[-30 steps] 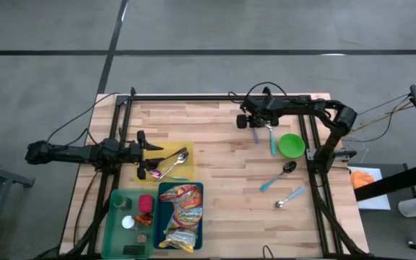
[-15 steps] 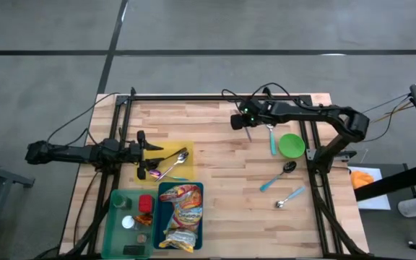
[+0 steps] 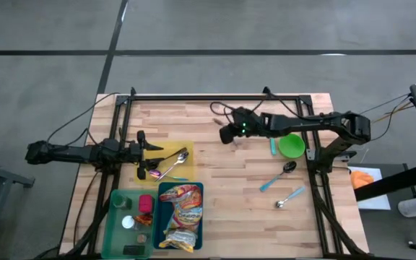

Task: Pick & Place Food Item
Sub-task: Put the violet spoon into the yellow bin

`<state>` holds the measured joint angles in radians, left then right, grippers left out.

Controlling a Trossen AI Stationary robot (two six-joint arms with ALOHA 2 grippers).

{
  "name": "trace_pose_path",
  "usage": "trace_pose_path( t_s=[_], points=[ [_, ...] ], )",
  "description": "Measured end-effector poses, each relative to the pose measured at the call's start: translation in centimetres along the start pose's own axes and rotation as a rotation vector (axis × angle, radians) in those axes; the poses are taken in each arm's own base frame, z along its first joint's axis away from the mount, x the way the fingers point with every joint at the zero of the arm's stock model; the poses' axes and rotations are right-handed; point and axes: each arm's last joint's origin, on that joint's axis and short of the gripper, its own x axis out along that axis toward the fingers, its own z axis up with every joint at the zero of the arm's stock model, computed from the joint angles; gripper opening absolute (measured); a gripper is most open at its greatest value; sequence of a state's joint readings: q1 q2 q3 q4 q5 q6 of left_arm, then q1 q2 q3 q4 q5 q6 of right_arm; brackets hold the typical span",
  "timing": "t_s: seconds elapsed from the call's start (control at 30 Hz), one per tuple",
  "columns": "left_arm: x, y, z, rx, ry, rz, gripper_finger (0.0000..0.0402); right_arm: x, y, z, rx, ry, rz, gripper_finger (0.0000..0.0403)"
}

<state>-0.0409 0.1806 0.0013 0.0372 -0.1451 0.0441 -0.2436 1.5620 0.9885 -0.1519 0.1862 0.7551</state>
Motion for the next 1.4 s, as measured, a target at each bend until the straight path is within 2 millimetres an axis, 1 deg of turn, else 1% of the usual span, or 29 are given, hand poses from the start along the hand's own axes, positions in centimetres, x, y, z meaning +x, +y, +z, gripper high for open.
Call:
trace_pose_path(
  t_s=[0.13, 0.3, 0.43, 0.6, 0.73, 0.83, 1.1, 1.3, 1.4],
  points=[
    [0.0, 0.0, 0.0, 0.000, 0.000, 0.000, 0.0189, -0.2, 1.8, -1.3, -0.041, -0.064, 0.129, 0.0013],
    [0.0, 0.0, 0.0, 0.000, 0.000, 0.000, 0.0189, -0.2, 3.0, -3.0, -0.090, -0.186, 0.305, 0.0013],
    [0.0, 0.0, 0.0, -0.001, 0.000, 0.000, 0.0189, 0.3, 3.2, -4.6, -0.103, -0.324, 0.456, 0.0013],
    [0.0, 0.0, 0.0, -0.002, 0.000, 0.000, 0.0189, 1.9, 3.3, -5.9, -0.098, -0.461, 0.581, 0.0013],
    [0.0, 0.0, 0.0, -0.002, 0.000, 0.000, 0.0189, 4.0, 3.3, -6.9, -0.098, -0.471, 0.593, 0.0013],
    [0.0, 0.0, 0.0, -0.002, 0.000, 0.000, 0.0189, 4.7, 3.4, -7.2, -0.104, -0.460, 0.597, 0.0013],
    [0.0, 0.0, 0.0, -0.002, 0.000, 0.000, 0.0189, 4.5, 3.5, -6.9, -0.121, -0.462, 0.604, 0.0013],
    [0.0, 0.0, 0.0, -0.002, 0.000, 0.000, 0.0189, 4.2, 3.4, -6.8, -0.148, -0.410, 0.557, 0.0013],
    [0.0, 0.0, 0.0, -0.001, 0.000, 0.000, 0.0189, 3.8, 3.6, -6.4, -0.107, -0.337, 0.516, 0.0013]
  ],
)
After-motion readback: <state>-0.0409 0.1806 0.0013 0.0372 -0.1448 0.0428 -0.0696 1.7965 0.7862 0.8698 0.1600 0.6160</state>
